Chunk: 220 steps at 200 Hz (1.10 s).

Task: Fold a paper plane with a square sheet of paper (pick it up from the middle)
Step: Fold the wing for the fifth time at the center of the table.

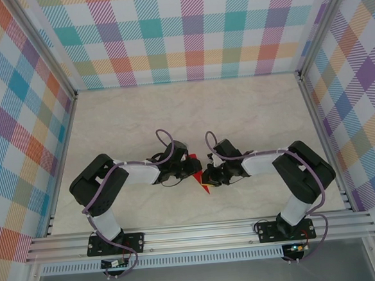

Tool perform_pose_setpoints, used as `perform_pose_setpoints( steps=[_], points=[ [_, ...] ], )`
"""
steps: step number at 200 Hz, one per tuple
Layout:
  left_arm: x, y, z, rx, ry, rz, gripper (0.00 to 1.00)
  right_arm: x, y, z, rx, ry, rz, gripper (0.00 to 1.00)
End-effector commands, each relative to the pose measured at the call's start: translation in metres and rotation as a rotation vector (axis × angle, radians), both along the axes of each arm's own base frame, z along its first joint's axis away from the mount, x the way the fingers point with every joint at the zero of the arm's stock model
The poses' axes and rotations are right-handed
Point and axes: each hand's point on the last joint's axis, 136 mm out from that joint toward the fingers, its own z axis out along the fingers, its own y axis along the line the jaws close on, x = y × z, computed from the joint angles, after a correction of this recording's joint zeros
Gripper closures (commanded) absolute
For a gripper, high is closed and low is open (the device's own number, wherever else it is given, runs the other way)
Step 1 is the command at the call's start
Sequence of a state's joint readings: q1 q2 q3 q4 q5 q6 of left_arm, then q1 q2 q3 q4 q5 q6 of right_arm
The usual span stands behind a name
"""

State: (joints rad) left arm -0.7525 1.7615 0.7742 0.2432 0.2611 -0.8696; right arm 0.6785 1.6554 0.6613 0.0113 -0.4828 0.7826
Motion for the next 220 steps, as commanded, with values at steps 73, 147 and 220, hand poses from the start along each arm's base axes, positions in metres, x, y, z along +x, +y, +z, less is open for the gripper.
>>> perform_pose_setpoints(
  steps=[73, 147, 220],
  points=[
    [-0.028, 0.013, -0.047, 0.122, 0.116, -0.038, 0.71, -0.049, -0.030, -0.004, -0.060, 0.090, 0.082, 0.88],
    [-0.030, 0.014, -0.049, 0.126, 0.123, -0.041, 0.71, -0.004, 0.000, 0.044, 0.032, -0.050, 0.016, 0.86],
    [-0.029, 0.013, -0.047, 0.126, 0.119, -0.042, 0.72, -0.039, -0.015, -0.012, -0.041, 0.106, 0.053, 0.86]
  ],
)
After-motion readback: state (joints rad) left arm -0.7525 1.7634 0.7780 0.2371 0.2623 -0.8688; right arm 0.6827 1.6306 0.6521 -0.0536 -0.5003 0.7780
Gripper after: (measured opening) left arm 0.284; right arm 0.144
